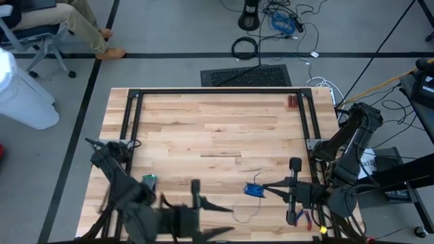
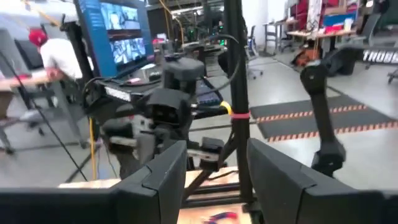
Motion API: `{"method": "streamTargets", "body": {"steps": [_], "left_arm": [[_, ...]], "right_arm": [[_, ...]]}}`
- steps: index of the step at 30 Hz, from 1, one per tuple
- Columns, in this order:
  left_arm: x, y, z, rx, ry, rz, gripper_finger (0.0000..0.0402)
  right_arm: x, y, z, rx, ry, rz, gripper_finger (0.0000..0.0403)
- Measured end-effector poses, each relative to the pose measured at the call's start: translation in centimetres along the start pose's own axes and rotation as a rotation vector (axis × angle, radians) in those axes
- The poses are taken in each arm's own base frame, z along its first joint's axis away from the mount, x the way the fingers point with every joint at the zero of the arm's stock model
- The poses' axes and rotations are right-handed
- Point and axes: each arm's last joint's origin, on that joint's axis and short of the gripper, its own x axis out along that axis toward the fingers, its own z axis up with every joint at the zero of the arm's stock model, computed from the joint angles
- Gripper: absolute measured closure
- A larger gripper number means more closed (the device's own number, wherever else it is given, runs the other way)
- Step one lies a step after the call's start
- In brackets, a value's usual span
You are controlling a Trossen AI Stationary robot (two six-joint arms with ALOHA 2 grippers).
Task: Coil cords
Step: Coil the blue wire onto the spool
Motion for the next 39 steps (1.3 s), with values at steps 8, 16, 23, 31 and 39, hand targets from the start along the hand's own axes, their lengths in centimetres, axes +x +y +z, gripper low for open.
{"method": "streamTargets", "body": {"steps": [8, 16, 23, 31, 39], "left_arm": [[1.0, -2.3, -6.5, 0.104, 0.285, 0.007, 0.0226], [3.6, -3.9, -10.8, 0.215, 0.220, 0.233, 0.0226], [4.0, -3.9, -9.8, 0.248, 0.141, 0.232, 0.0226], [5.0, -2.7, -10.2, 0.258, 0.155, 0.260, 0.0226], [5.9, -1.8, -10.3, 0.257, 0.158, 0.250, 0.0226]], "right_arm": [[-0.3, 0.2, 0.0, -0.008, -0.003, 0.014, 0.0403], [-0.4, 0.4, 0.0, 0.008, -0.001, 0.090, 0.0403], [-0.4, 0.4, 0.0, 0.003, -0.001, 0.093, 0.0403], [-0.4, 0.4, 0.0, 0.003, 0.000, 0.093, 0.0403], [-0.4, 0.4, 0.0, 0.000, 0.000, 0.092, 0.0403]]}}
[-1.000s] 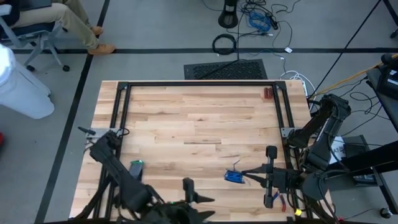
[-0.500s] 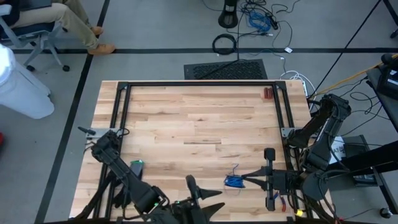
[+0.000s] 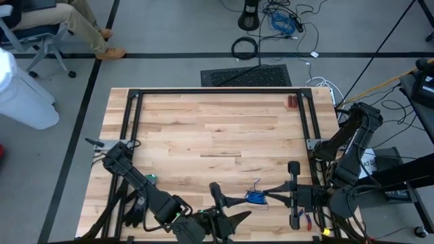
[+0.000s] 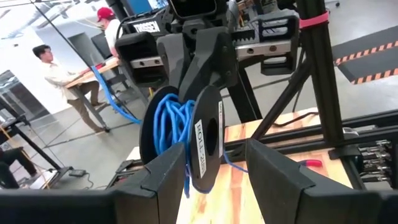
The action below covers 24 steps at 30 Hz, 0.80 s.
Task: Coil cords
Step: Coil the blue wire onto the spool
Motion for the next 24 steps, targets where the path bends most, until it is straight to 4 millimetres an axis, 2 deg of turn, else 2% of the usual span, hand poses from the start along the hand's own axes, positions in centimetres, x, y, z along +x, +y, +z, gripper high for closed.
{"method": "streamTargets", "body": {"steps": [17, 20, 24], "left_arm": [[0.7, 0.3, -0.1, -0.002, -0.018, -0.075, 0.0228], [1.0, 0.5, -0.1, -0.003, -0.017, -0.070, 0.0249], [1.3, 0.7, -0.2, -0.005, -0.014, -0.062, 0.0313]], "right_arm": [[0.0, 0.1, 0.0, -0.007, 0.000, 0.027, 0.0403], [0.0, 0.1, 0.0, -0.005, 0.000, 0.025, 0.0403], [0.0, 0.1, 0.0, -0.004, 0.001, 0.022, 0.0403]]}}
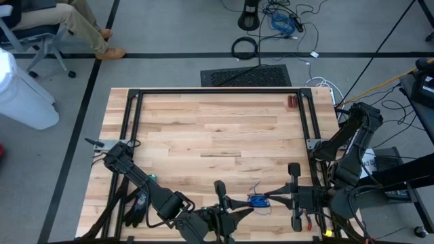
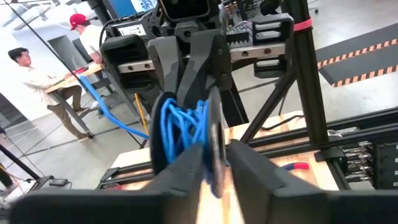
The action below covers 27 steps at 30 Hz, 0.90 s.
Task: Coil cords
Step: Coil the blue wire onto the spool
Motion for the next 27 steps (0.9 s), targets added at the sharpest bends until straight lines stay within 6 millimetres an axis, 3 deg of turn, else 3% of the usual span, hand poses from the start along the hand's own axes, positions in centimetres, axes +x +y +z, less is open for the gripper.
{"method": "streamTargets", "body": {"steps": [4, 11, 17, 22, 27], "left_arm": [[0.3, 0.3, -0.1, -0.003, 0.001, 0.006, 0.0388], [0.0, 0.0, 0.0, -0.008, 0.002, 0.004, 0.0397], [-1.0, -0.6, 0.1, 0.001, 0.014, 0.043, 0.0399], [-2.5, -0.7, 0.7, -0.045, 0.020, 0.026, 0.0400], [-4.5, -1.3, 1.3, -0.048, 0.022, -0.027, 0.0401]], "right_arm": [[0.0, 0.0, 0.0, 0.000, 0.001, -0.002, 0.0403], [0.0, 0.0, 0.0, 0.003, -0.001, 0.003, 0.0401], [-0.5, 0.4, 0.0, 0.004, -0.006, 0.011, 0.0365], [-1.7, 1.0, -0.1, 0.010, -0.005, -0.008, 0.0337], [-2.8, 1.9, -1.6, 0.060, 0.062, 0.031, 0.0329]]}}
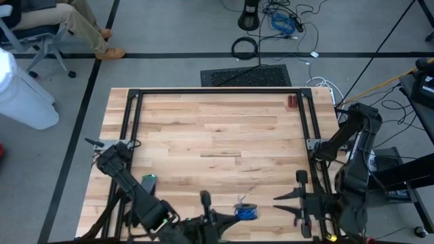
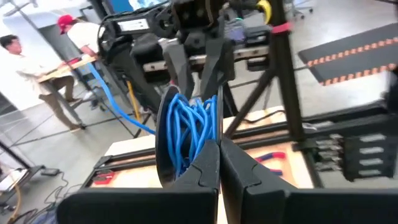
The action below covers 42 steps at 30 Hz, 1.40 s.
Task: Coil cords
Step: Coil the blue wire onto the spool
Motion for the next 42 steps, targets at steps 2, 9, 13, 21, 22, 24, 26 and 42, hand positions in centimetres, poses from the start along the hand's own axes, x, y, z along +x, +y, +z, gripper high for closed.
{"method": "streamTargets", "body": {"steps": [2, 9, 13, 21, 22, 24, 26, 42], "left_arm": [[-0.8, -0.2, 0.2, 0.006, -0.002, -0.007, 0.0401], [-2.5, -0.5, 0.9, 0.021, -0.017, -0.004, 0.0401], [-2.7, -0.6, 0.8, 0.029, -0.011, 0.008, 0.0401], [-2.8, -0.7, 0.8, 0.035, -0.007, 0.011, 0.0401], [-2.8, -0.7, 0.8, 0.036, -0.007, 0.011, 0.0401], [-2.8, -0.8, 0.8, 0.037, -0.007, 0.010, 0.0401], [-2.9, -0.8, 0.8, 0.035, -0.008, 0.012, 0.0402], [-3.0, -0.8, 0.8, 0.037, -0.007, 0.018, 0.0402]], "right_arm": [[0.0, 0.7, -0.9, 0.009, 0.029, -0.001, 0.0328], [2.5, 3.1, -3.4, 0.011, 0.079, -0.023, 0.0328], [5.1, 3.9, -4.2, -0.015, 0.108, 0.037, 0.0328], [7.9, 2.8, -3.9, 0.037, 0.096, 0.006, 0.0328], [7.9, 2.9, -3.8, 0.045, 0.092, 0.014, 0.0328], [8.0, 2.9, -3.8, 0.049, 0.095, 0.031, 0.0327], [8.0, 2.9, -3.8, 0.050, 0.097, 0.036, 0.0327], [7.8, 3.1, -3.8, 0.040, 0.108, 0.086, 0.0327]]}}
